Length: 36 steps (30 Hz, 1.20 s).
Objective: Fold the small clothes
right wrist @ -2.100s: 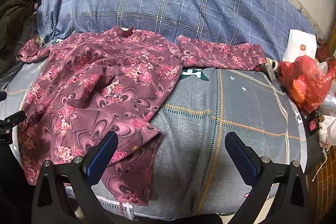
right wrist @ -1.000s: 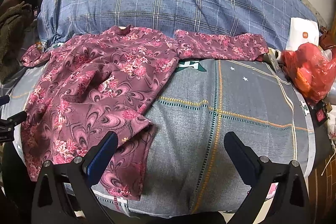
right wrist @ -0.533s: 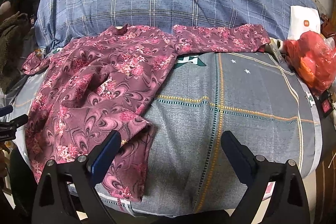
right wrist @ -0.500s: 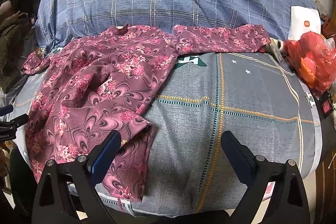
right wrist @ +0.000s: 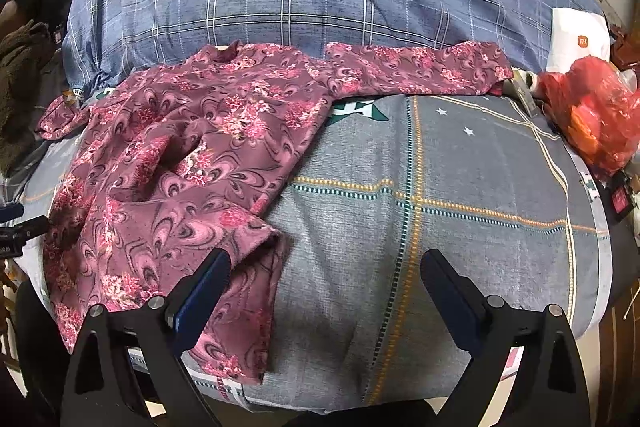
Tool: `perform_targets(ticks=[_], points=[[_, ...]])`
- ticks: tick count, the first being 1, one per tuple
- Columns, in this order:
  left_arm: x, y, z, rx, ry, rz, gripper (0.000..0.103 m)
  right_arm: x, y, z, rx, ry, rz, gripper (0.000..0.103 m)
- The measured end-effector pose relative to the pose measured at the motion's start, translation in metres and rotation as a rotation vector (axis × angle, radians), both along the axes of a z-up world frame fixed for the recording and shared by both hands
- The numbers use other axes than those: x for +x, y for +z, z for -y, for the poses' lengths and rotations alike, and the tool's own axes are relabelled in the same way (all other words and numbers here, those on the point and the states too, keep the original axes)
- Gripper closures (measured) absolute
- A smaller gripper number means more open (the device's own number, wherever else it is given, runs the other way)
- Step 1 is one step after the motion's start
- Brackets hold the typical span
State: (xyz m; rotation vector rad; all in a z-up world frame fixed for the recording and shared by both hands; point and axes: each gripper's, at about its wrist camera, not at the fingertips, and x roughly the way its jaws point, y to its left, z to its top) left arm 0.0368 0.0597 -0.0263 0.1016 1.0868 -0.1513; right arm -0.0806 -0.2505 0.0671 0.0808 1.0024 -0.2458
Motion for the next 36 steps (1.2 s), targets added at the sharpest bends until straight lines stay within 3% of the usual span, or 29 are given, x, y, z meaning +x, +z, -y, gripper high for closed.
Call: perform_targets(ticks=[3,7,8,10,11,12,17,20,22,23,24,25,26,29,32,34,36], points=[[0.001,-0.008,-0.009,-0.025,0.014,-0.065,0.0,-0.002,-0.002,0.004,0.009,-0.006,-0.003,0.007],[-0.012,-0.024,0.005,-0.098,-0.044,-0.174,0.0,-0.001,-0.009,0.005,0.029,-0.009,-0.017,0.007],[-0.015,-0.027,0.009,-0.123,-0.058,-0.188,0.009,-0.001,-0.01,0.005,0.033,-0.009,-0.02,0.007],[-0.021,-0.032,0.021,-0.182,-0.107,-0.233,0.048,-0.001,-0.012,0.004,0.048,-0.007,-0.025,0.007],[-0.022,-0.031,0.025,-0.17,-0.122,-0.23,0.081,-0.001,-0.013,0.004,0.059,-0.001,-0.028,0.007],[-0.023,-0.028,0.029,-0.162,-0.141,-0.222,0.098,-0.001,-0.013,0.004,0.068,0.005,-0.032,0.007],[-0.014,0.004,0.003,-0.259,-0.083,-0.156,0.099,-0.008,-0.025,-0.003,0.175,0.091,-0.087,0.006],[-0.012,0.023,-0.016,-0.268,-0.054,-0.107,0.099,-0.009,-0.04,-0.016,0.2,0.141,-0.131,0.008],[-0.01,0.03,-0.024,-0.275,-0.036,-0.093,0.099,-0.008,-0.049,-0.026,0.25,0.179,-0.149,0.017],[-0.01,0.032,-0.028,-0.278,-0.031,-0.09,0.099,-0.008,-0.052,-0.03,0.27,0.192,-0.157,0.038],[-0.009,0.03,-0.033,-0.279,-0.027,-0.088,0.099,-0.006,-0.055,-0.034,0.294,0.206,-0.17,0.074],[-0.006,0.031,-0.034,-0.278,-0.022,-0.093,0.099,-0.005,-0.058,-0.037,0.306,0.216,-0.185,0.093],[-0.006,0.03,-0.035,-0.278,-0.021,-0.099,0.099,-0.006,-0.055,-0.038,0.291,0.222,-0.178,0.098],[-0.012,0.033,-0.037,-0.287,-0.03,-0.123,0.099,-0.018,-0.004,-0.022,0.163,0.218,-0.013,0.098],[-0.019,0.031,-0.032,-0.264,-0.052,-0.136,0.099,-0.037,0.042,0.003,0.124,0.186,0.097,0.098],[-0.026,0.019,-0.031,-0.242,-0.061,-0.177,0.098,-0.053,0.054,0.013,0.09,0.187,0.07,0.098],[-0.032,0.006,-0.033,-0.221,-0.058,-0.211,0.098,-0.067,0.036,0.016,0.102,0.204,-0.053,0.098]])
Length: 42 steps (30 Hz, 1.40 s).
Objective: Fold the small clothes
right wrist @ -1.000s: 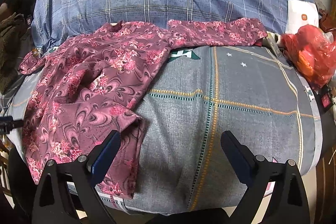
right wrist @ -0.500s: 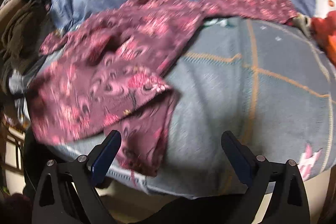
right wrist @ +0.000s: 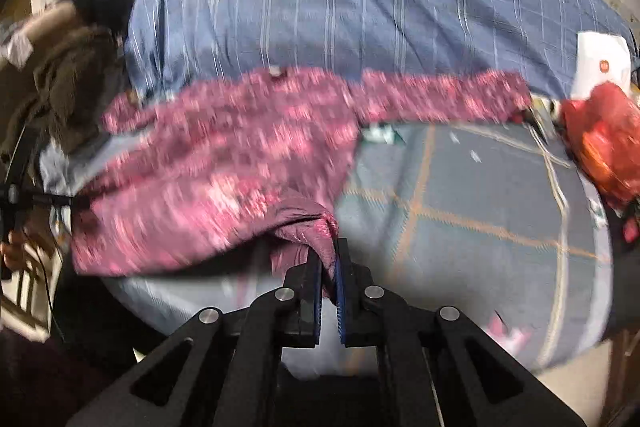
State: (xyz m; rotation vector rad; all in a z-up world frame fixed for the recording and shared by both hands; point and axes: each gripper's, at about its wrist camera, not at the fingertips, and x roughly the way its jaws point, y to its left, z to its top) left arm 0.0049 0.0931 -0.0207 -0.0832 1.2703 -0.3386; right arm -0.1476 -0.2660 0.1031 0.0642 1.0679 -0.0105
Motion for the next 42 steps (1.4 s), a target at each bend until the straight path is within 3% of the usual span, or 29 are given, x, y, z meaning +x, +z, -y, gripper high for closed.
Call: perform_targets(ticks=[3,5,7,8,9,11,12,15,18,20,22,24,25,28,30,32,35,36,38,39,41,42], points=[[-0.007,-0.02,-0.01,0.107,0.008,-0.035,0.1,-0.016,-0.043,-0.005,-0.072,0.049,-0.217,0.096],[-0.008,-0.024,-0.025,0.104,0.023,-0.056,0.1,-0.024,-0.058,-0.001,-0.077,0.047,-0.302,0.096],[-0.003,-0.015,-0.037,0.078,0.042,-0.038,0.1,-0.019,-0.044,0.018,0.026,-0.024,-0.238,0.094],[0.003,-0.01,-0.039,0.07,0.05,-0.019,0.1,-0.013,-0.035,0.028,0.088,-0.057,-0.19,0.087],[0.009,-0.005,-0.04,0.063,0.056,0.003,0.099,-0.002,-0.024,0.039,0.159,-0.097,-0.129,0.069],[0.029,0.006,-0.032,0.049,0.059,0.053,0.099,0.024,-0.013,0.056,0.234,-0.189,0.0,0.045],[0.038,0.008,-0.027,0.043,0.055,0.067,0.096,0.046,-0.014,0.062,0.251,-0.228,0.044,0.044],[0.074,0.006,-0.006,0.024,0.067,0.083,0.09,0.111,-0.042,0.067,0.291,-0.296,0.045,0.049],[0.1,-0.001,0.018,0.052,0.08,0.085,0.09,0.169,-0.08,0.072,0.291,-0.38,0.01,0.058],[0.112,-0.007,0.028,0.071,0.09,0.082,0.09,0.186,-0.094,0.073,0.306,-0.401,0.014,0.055],[0.125,-0.014,0.037,0.075,0.093,0.062,0.09,0.199,-0.095,0.067,0.241,-0.387,0.062,0.056],[0.132,-0.015,0.041,0.09,0.096,0.06,0.089,0.211,-0.096,0.059,0.245,-0.295,0.049,0.095],[0.136,-0.015,0.044,0.1,0.096,0.066,0.088,0.214,-0.092,0.051,0.212,-0.248,0.044,0.1],[0.144,-0.014,0.048,0.104,0.101,0.083,0.081,0.216,-0.071,0.059,0.155,-0.238,0.103,0.1],[0.148,-0.015,0.049,0.111,0.105,0.092,0.066,0.208,-0.055,0.094,0.22,-0.335,0.169,0.1],[0.155,-0.022,0.052,0.137,0.117,0.098,0.059,0.205,-0.054,0.117,0.205,-0.427,0.177,0.103],[0.158,-0.03,0.058,0.223,0.113,0.127,0.05,0.206,-0.078,0.145,0.203,-0.502,0.036,0.103],[0.157,-0.027,0.059,0.222,0.101,0.127,0.05,0.202,-0.079,0.147,0.216,-0.512,0.028,0.102],[0.157,-0.018,0.056,0.167,0.104,0.123,0.051,0.194,-0.069,0.138,0.353,-0.429,0.084,0.094],[0.157,-0.012,0.055,0.136,0.115,0.137,0.05,0.192,-0.067,0.13,0.378,-0.4,0.09,0.083],[0.158,0.0,0.057,0.109,0.136,0.178,0.05,0.194,-0.064,0.108,0.345,-0.324,0.098,0.069],[0.159,0.001,0.06,0.113,0.134,0.185,0.05,0.197,-0.067,0.099,0.306,-0.316,0.096,0.068]])
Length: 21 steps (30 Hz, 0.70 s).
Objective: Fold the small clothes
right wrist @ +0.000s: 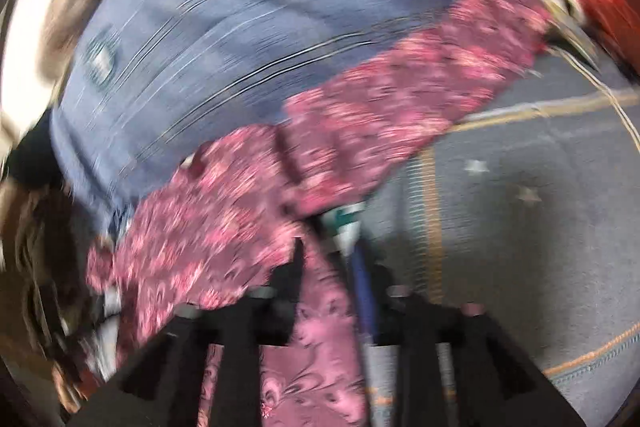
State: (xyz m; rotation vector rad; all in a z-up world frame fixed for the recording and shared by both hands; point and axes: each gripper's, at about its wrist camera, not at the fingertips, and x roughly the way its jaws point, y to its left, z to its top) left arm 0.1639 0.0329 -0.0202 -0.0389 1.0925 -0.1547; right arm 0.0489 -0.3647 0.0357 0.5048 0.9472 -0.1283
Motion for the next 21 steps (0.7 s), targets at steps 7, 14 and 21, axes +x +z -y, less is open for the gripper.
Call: perform_targets(ticks=[7,14,21], points=[[0.001,-0.026,0.014,0.092,-0.033,-0.041,0.049,0.014,-0.026,-0.021,0.024,0.047,0.005,0.103],[0.018,0.004,0.009,0.008,-0.017,0.03,0.048,-0.012,0.005,0.152,0.058,-0.47,0.09,0.059],[0.058,-0.025,0.035,0.0,0.014,-0.023,0.047,0.027,-0.028,0.244,0.09,-0.606,0.054,0.054]])
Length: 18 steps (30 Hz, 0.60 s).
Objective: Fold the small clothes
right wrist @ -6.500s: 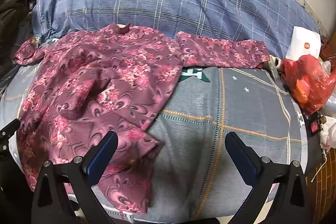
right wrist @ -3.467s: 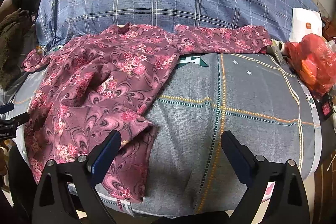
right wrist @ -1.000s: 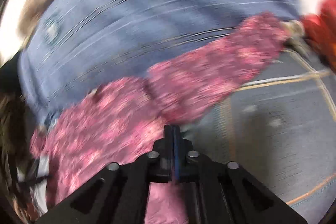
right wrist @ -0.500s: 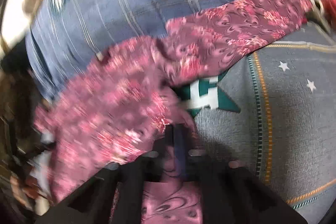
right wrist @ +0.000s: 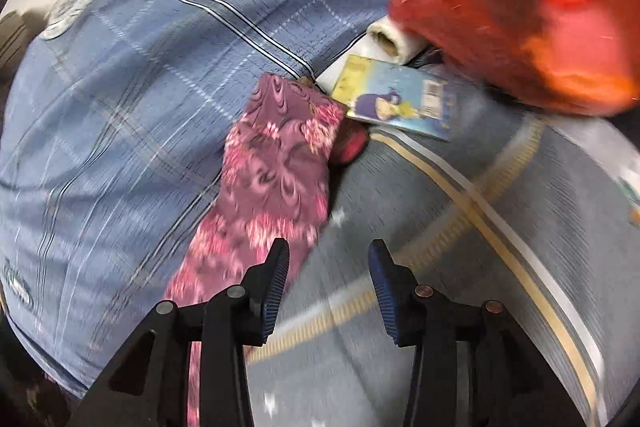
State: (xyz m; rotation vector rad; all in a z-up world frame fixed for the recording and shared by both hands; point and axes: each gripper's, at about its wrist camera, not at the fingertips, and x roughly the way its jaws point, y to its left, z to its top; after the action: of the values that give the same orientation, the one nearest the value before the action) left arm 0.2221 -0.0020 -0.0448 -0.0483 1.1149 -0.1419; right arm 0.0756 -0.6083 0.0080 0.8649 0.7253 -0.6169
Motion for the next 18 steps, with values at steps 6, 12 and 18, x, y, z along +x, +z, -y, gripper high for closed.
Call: perform_targets(ticks=[6,12,18], points=[[0.0,-0.007,0.005,0.048,-0.025,0.051,0.039,0.046,-0.031,0.034,-0.001,-0.084,-0.02,0.047],[0.009,0.007,0.012,0.048,-0.057,0.059,0.041,0.065,-0.03,0.039,-0.018,-0.046,0.035,0.094],[0.027,0.05,0.035,-0.044,-0.098,0.142,0.041,0.024,0.036,0.056,-0.177,-0.128,0.123,0.094]])
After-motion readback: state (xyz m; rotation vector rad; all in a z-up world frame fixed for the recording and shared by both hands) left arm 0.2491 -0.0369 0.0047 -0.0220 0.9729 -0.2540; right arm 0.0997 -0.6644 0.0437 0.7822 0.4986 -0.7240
